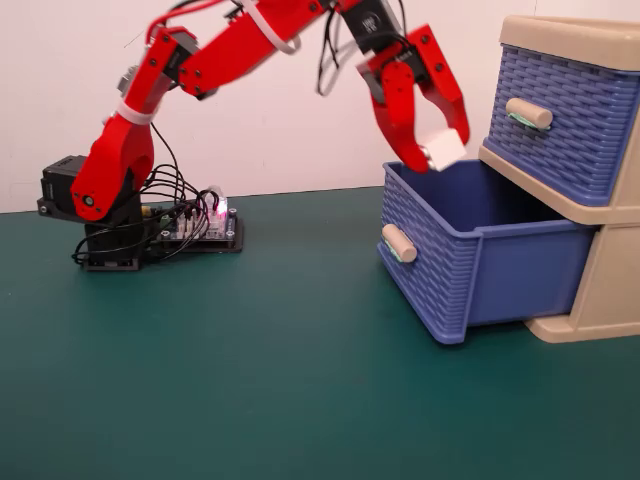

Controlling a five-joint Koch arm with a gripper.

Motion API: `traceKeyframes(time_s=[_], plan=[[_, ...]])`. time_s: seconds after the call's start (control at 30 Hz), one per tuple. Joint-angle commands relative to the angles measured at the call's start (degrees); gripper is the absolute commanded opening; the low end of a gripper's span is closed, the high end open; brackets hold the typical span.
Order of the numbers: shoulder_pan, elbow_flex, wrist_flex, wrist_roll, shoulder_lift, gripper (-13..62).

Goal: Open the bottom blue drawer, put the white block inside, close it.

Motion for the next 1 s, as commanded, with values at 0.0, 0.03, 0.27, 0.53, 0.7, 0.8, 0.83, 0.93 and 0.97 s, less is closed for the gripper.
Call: traceKeyframes(time_s=[0.0,0.03,0.27,0.53,0.7,0.8,0.83,0.93,0.97], plan=[[-3.16,-2.64,-2.20,-2.20,0.79,-8.2],[-4.57,-2.72,-2.11,-2.55,0.79,-8.2],[-5.63,-2.81,-1.85,-1.49,0.70,2.2],[-5.45,-3.25,-1.85,9.40,3.16,34.6],[-4.57,-2.02,11.34,7.12,14.85,34.2],[-2.29,2.20,17.67,-3.43,18.72,34.1],[-0.88,4.75,18.11,-6.06,19.78,34.1],[4.13,15.47,17.49,-12.04,22.76,34.0],[5.27,20.13,17.31,-14.06,23.03,34.0]])
